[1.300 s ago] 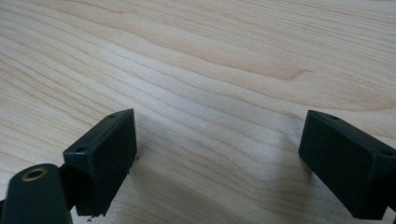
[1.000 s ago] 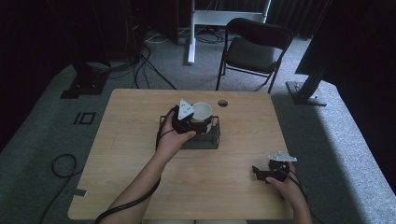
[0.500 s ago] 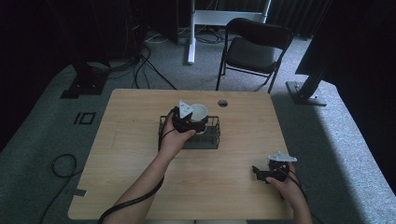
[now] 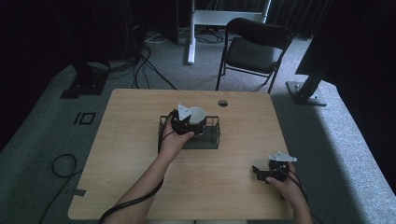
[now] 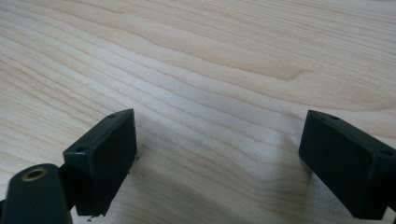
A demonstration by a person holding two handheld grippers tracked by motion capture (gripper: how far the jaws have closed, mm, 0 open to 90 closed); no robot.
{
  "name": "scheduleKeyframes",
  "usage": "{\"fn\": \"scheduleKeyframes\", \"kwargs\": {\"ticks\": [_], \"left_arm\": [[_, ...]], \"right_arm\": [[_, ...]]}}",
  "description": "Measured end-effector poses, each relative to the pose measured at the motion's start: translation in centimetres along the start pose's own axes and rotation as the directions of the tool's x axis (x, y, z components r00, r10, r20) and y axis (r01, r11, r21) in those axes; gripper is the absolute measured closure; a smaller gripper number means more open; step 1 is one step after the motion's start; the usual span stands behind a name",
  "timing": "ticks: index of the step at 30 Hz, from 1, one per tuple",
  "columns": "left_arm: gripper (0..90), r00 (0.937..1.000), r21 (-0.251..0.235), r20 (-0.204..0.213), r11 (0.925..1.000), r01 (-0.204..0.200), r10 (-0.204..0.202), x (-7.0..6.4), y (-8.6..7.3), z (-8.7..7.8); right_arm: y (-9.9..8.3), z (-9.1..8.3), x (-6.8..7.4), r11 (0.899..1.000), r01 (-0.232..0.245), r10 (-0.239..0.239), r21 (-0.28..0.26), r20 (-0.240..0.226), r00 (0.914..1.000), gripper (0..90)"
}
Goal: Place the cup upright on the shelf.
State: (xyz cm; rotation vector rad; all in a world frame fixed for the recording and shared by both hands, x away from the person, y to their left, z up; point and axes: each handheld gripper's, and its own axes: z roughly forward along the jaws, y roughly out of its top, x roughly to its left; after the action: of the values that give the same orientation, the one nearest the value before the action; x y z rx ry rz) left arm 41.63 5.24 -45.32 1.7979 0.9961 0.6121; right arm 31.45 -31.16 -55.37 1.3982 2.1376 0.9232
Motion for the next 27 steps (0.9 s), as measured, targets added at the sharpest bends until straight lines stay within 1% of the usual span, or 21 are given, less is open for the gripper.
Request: {"fn": "scheduleKeyframes", "kwargs": {"ticks": [4,5,7,11,16,20,22,25,26,27], "left_arm": [[20.1,0.9999,0.002,0.005,1.0,0.009,-0.009,0.1,-0.3,0.2],[20.1,1.0,0.008,-0.001,1.0,-0.002,0.002,0.1,-0.4,0.2],[20.2,1.0,0.011,0.004,0.9999,0.004,-0.005,0.1,-0.5,0.3],[20.1,1.0,0.021,-0.001,0.9998,-0.004,0.004,0.1,-0.8,0.5],[20.1,1.0,0.009,-0.004,0.9999,-0.007,0.007,0.2,-1.0,0.6],[20.1,0.9995,0.008,-0.005,0.9994,-0.032,0.032,0.1,-1.1,0.5],[20.0,0.9996,0.016,-0.012,0.9996,-0.024,0.024,0.0,-1.0,0.5],[19.4,0.9992,0.033,-0.001,0.9986,-0.04,0.04,0.0,-0.9,0.5],[16.4,0.9991,0.039,0.006,0.9984,-0.043,0.042,0.0,-0.9,0.5],[14.2,0.9985,0.045,0.011,0.9975,-0.054,0.054,-0.1,-0.8,0.5]], "right_arm": [[0.0,0.0,0.0,1.0,0.0,0.0,0.0,0.0,1.0,10.8],[0.0,0.0,0.0,1.0,0.0,0.0,0.0,0.0,1.0,10.8],[0.0,0.0,0.0,1.0,0.0,0.0,0.0,0.0,1.0,10.8],[0.0,0.0,0.0,1.0,0.0,0.0,0.0,0.0,1.0,10.8],[0.0,0.0,0.0,1.0,0.0,0.0,0.0,0.0,1.0,10.8],[0.0,0.0,0.0,1.0,0.0,0.0,0.0,0.0,1.0,10.8],[0.0,0.0,0.0,1.0,0.0,0.0,0.0,0.0,1.0,10.8],[0.0,0.0,0.0,1.0,0.0,0.0,0.0,0.0,1.0,10.8],[0.0,0.0,0.0,1.0,0.0,0.0,0.0,0.0,1.0,10.8],[0.0,0.0,0.0,1.0,0.0,0.0,0.0,0.0,1.0,10.8]]}}
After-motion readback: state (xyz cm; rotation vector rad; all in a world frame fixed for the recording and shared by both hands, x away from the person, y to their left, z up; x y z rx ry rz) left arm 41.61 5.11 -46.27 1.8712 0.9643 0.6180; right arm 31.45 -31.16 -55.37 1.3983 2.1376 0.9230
